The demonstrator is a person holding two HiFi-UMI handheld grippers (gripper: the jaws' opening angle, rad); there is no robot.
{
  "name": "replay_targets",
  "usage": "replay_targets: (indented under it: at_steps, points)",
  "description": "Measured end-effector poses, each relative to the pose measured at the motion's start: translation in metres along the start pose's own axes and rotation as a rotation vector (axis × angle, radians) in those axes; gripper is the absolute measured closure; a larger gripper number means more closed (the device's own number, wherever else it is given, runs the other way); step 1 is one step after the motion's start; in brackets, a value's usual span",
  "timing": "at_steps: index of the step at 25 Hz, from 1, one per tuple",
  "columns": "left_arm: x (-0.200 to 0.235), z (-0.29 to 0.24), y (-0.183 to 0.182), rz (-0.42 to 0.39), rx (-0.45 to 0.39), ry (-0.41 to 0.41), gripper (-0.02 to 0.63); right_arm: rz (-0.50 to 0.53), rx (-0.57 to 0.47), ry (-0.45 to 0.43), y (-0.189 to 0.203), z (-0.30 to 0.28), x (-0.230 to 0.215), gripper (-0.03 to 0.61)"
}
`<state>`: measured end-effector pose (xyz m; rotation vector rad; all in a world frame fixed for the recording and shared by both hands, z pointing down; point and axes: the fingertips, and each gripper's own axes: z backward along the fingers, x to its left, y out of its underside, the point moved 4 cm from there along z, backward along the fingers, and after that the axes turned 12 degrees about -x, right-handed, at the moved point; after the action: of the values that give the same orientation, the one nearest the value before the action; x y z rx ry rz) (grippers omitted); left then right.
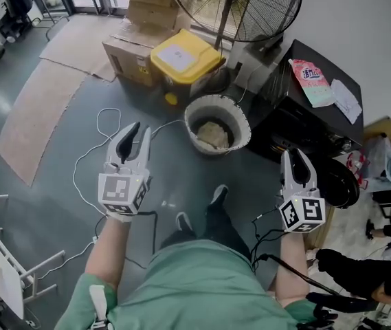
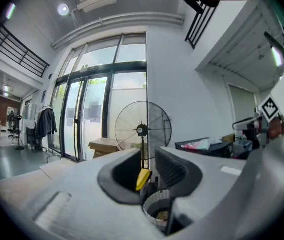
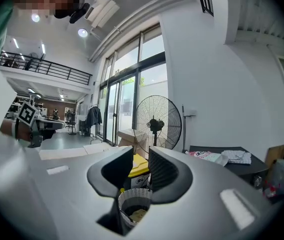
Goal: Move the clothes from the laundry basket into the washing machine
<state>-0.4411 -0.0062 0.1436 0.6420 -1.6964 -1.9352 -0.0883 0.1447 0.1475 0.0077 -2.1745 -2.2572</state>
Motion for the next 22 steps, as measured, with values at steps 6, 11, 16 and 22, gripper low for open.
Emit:
replay_targets:
  at_steps: [6, 11, 16, 22]
  points:
    - [-0.003, -0.041, 0.009, -0.035, 0.015, 0.012, 0.526, -0.028, 0.000, -0.040, 0.019, -0.048, -0.018, 0.500]
    - [-0.004, -0.093, 0.033, -0.061, 0.059, -0.012, 0.526, -0.060, 0.019, -0.111, 0.053, -0.112, -0.046, 0.500]
    - [-0.010, -0.167, 0.075, -0.068, 0.143, -0.047, 0.526, -0.100, 0.070, -0.201, 0.102, -0.199, -0.087, 0.500]
    - [-0.017, -0.237, 0.128, -0.064, 0.253, -0.104, 0.526, -0.120, 0.174, -0.323, 0.169, -0.289, -0.123, 0.500]
